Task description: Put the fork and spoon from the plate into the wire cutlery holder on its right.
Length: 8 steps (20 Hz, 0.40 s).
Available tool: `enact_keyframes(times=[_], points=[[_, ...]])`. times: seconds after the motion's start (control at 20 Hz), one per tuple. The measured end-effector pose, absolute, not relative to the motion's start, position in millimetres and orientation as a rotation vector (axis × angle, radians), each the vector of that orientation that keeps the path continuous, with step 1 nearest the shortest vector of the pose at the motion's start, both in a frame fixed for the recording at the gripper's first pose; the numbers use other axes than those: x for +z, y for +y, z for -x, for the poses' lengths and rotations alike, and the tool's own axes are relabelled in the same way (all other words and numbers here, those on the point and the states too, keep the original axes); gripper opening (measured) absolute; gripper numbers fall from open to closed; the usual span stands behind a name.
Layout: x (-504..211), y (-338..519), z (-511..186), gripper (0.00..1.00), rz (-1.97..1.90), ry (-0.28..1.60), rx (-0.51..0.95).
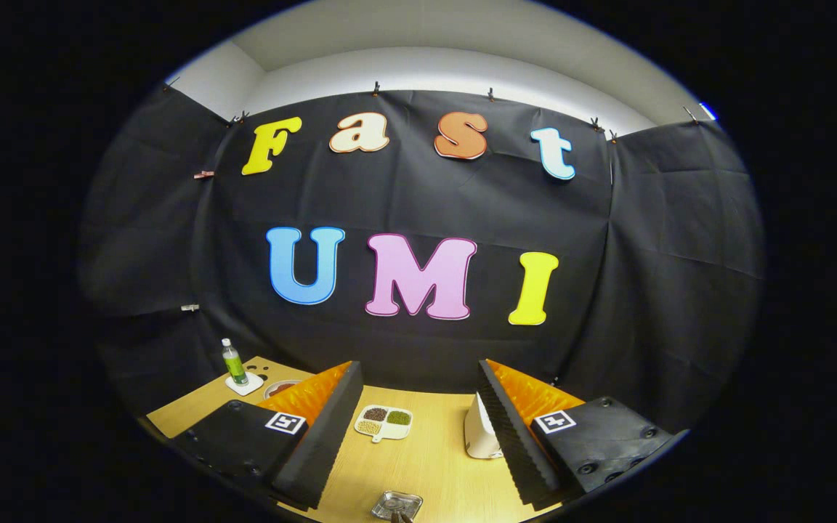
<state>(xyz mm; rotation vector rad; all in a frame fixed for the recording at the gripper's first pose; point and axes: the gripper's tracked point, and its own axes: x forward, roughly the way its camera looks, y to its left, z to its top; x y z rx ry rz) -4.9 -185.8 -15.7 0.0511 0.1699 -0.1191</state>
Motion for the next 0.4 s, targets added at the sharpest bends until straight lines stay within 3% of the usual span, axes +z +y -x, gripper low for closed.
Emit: enact_keyframes(times=[0.4], points=[[-2.7,-203.9,11.9,0.98,-0.066,0.139,-0.147]])
